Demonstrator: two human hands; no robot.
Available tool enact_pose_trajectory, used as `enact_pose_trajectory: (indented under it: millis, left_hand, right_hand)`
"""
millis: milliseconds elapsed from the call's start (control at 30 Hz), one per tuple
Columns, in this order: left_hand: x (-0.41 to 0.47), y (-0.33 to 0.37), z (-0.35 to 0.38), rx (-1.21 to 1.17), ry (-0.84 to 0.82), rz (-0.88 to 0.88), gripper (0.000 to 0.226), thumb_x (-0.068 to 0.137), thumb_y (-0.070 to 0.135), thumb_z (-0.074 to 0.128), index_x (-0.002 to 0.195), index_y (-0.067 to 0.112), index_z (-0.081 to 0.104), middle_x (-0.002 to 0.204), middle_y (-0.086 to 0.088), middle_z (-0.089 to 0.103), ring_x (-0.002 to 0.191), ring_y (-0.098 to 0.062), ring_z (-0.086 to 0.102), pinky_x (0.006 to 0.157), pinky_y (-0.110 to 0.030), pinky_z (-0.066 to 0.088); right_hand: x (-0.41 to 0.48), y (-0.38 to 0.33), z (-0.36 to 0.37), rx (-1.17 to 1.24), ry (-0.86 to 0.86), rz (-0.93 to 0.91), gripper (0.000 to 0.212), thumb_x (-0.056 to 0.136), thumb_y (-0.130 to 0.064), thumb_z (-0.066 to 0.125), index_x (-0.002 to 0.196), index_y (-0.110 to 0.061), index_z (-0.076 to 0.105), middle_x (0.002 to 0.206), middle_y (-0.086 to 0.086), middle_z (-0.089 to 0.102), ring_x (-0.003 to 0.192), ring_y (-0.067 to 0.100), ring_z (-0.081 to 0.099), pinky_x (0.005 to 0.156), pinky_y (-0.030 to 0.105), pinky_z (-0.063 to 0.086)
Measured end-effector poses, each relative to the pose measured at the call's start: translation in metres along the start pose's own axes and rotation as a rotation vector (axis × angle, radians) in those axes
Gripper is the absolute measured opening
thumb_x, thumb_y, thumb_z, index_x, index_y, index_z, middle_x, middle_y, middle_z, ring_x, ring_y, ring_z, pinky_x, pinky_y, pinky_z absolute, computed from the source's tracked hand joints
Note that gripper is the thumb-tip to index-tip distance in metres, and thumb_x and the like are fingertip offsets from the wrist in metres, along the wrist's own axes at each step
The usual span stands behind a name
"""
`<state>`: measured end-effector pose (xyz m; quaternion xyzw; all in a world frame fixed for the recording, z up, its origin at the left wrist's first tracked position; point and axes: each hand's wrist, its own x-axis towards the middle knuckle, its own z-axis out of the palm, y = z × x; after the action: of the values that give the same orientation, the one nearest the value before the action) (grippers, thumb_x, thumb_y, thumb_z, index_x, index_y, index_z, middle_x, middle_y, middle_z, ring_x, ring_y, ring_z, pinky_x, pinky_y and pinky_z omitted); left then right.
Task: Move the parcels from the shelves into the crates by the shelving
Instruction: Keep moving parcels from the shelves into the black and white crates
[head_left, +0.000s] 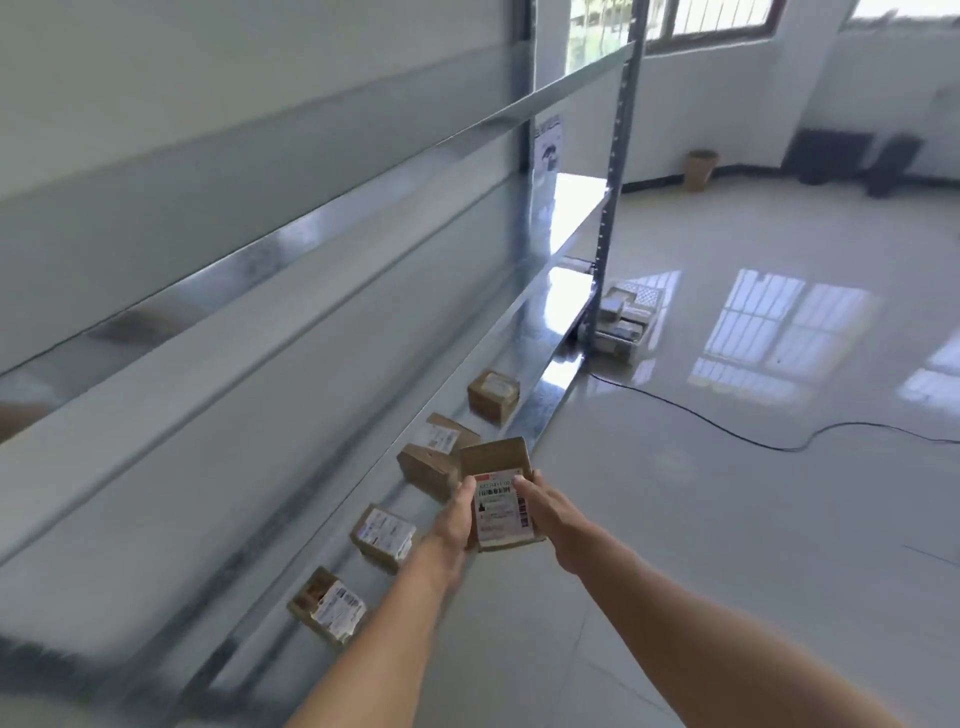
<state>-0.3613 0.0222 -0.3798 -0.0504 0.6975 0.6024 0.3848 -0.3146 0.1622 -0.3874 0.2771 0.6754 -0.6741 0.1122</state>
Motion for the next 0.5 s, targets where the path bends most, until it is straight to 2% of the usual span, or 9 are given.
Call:
enact_pose_trajectory:
  millis: [67,133,200,300,400,500]
  left_hand:
    - [0.009,0.030,0.035,0.044,-0.035,0.050,0.055,0.112,0.043,0.023,0.121,0.016,0.070,0.098,-0.002,0.079,0.075,-0.006,0.074,0.055,-0.020,0.053]
    - [0.016,0.058,0.071,0.093,-0.078,0.082,0.056,0.112,0.047,0.022,0.125,0.018,0.068,0.113,-0.006,0.076,0.089,-0.009,0.072,0.061,-0.023,0.053]
    - [0.019,0.083,0.105,0.119,-0.103,0.095,0.053,0.112,0.046,0.023,0.127,0.018,0.065,0.113,-0.005,0.074,0.090,-0.008,0.070,0.055,-0.019,0.054]
    - [0.026,0.114,0.155,0.165,-0.138,0.151,0.048,0.112,0.045,0.026,0.123,0.020,0.065,0.106,-0.001,0.072,0.085,-0.006,0.067,0.053,-0.019,0.053]
    - [0.033,0.139,0.199,0.186,-0.146,0.160,0.045,0.110,0.049,0.030,0.113,0.024,0.067,0.105,-0.002,0.072,0.089,-0.009,0.064,0.067,-0.027,0.047]
    - [0.044,0.152,0.241,0.234,-0.167,0.142,0.051,0.109,0.054,0.027,0.109,0.025,0.069,0.109,-0.003,0.072,0.099,-0.014,0.062,0.088,-0.038,0.043]
  right_hand:
    - [-0.003,-0.018,-0.040,0.042,0.061,-0.030,0.041,0.108,-0.039,0.041,0.145,-0.020,0.044,0.136,0.012,0.060,0.103,0.016,0.061,0.075,0.026,0.044]
    - [-0.004,-0.033,-0.081,0.074,0.122,-0.065,0.036,0.108,-0.039,0.041,0.136,-0.019,0.050,0.128,0.015,0.065,0.106,0.024,0.063,0.085,0.036,0.049]
    - [-0.008,-0.045,-0.118,0.099,0.167,-0.090,0.034,0.108,-0.039,0.040,0.133,-0.019,0.052,0.124,0.016,0.067,0.110,0.029,0.063,0.092,0.041,0.051]
    - [-0.016,-0.061,-0.171,0.129,0.204,-0.149,0.032,0.110,-0.034,0.038,0.132,-0.014,0.051,0.119,0.014,0.067,0.098,0.022,0.063,0.078,0.029,0.050]
    - [-0.027,-0.071,-0.217,0.131,0.221,-0.225,0.023,0.111,-0.028,0.033,0.123,-0.017,0.050,0.106,0.008,0.064,0.088,0.013,0.061,0.069,0.023,0.047]
    - [-0.028,-0.070,-0.259,0.164,0.258,-0.233,0.026,0.111,-0.032,0.034,0.125,-0.018,0.051,0.111,0.008,0.066,0.094,0.016,0.063,0.074,0.027,0.049]
